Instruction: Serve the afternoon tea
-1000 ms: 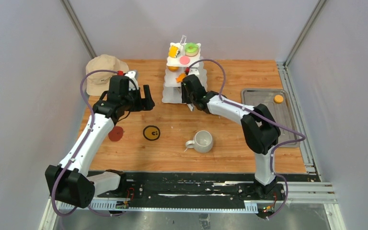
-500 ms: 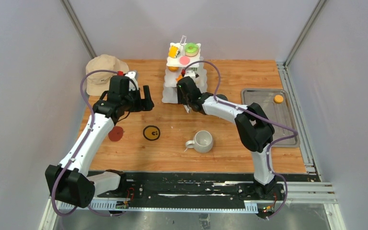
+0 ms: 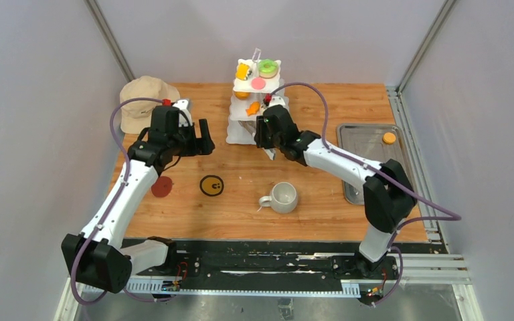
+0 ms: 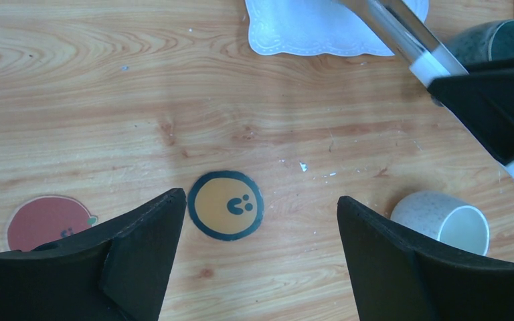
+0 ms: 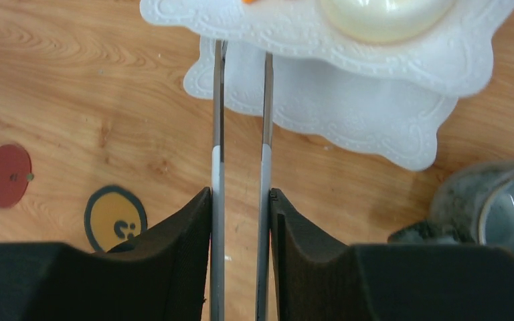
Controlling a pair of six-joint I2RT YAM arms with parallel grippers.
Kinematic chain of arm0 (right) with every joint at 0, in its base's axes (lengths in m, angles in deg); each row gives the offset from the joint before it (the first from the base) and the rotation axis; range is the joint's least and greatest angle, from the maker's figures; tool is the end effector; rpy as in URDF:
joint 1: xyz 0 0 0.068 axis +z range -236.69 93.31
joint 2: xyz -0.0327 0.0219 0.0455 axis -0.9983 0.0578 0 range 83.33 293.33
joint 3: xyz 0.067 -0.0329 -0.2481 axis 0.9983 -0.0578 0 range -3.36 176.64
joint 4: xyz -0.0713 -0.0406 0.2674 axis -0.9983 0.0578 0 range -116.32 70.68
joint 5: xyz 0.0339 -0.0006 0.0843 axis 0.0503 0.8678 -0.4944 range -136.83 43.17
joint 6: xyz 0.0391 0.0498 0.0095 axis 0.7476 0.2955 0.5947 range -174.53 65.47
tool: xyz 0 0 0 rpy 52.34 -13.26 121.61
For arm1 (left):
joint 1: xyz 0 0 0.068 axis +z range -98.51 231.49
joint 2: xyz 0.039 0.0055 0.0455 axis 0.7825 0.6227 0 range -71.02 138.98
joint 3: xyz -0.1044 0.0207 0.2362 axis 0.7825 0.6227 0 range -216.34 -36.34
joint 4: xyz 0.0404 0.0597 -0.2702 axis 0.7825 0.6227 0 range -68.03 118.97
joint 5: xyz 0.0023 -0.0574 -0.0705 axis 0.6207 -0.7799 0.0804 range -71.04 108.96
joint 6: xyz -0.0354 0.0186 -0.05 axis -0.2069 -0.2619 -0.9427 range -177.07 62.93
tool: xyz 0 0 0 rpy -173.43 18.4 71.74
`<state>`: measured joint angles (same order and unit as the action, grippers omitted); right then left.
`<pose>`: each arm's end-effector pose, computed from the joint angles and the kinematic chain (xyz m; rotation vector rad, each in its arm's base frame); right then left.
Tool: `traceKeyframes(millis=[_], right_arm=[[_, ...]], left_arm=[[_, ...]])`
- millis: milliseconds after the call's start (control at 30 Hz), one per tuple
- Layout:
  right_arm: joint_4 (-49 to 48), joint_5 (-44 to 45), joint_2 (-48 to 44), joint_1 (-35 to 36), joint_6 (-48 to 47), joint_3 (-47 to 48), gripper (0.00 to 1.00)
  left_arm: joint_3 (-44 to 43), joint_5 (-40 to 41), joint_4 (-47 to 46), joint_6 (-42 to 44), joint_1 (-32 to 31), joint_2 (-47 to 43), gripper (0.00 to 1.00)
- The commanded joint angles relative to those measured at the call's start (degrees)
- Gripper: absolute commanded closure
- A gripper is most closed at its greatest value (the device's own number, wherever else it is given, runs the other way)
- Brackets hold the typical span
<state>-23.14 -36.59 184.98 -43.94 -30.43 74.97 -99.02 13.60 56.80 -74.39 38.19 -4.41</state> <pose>0.3340 0.2969 0.2538 -0.2218 2.0583 0.5499 0.2762 -0.0701 0.3073 -0.0288 2.2730 -0.3905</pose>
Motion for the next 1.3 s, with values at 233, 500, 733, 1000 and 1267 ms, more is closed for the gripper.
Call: traceKeyframes(millis=[233,500,733,1000,1267], right_arm=[[14.41,0.51,-17.56,0.87,-1.43,-10.4,0.95],[25.23,9.74,-28.95,-0.06,-4.2,-13.46,0.99],[29.59,14.49,-38.05,-13.43,-4.67,-14.55,1.0],[33.19,4.66,-37.29,-42.46,-2.15,-15.72,0.93],[31.5,3.23,-29.25,-48.8,-5.07,-14.58,0.73]], left_arm=[[0.27,-1.97,-1.83,-0.65,0.12,-1.08,0.12],[0.44,-2.17,-1.87,-0.74,0.13,-1.42,0.12],[0.5,-2.54,-2.26,-1.21,0.19,-1.65,0.12],[0.43,-2.9,-2.46,-1.22,0.14,-1.37,0.12],[-0.58,-3.22,-2.73,-0.77,0.18,0.31,0.12]])
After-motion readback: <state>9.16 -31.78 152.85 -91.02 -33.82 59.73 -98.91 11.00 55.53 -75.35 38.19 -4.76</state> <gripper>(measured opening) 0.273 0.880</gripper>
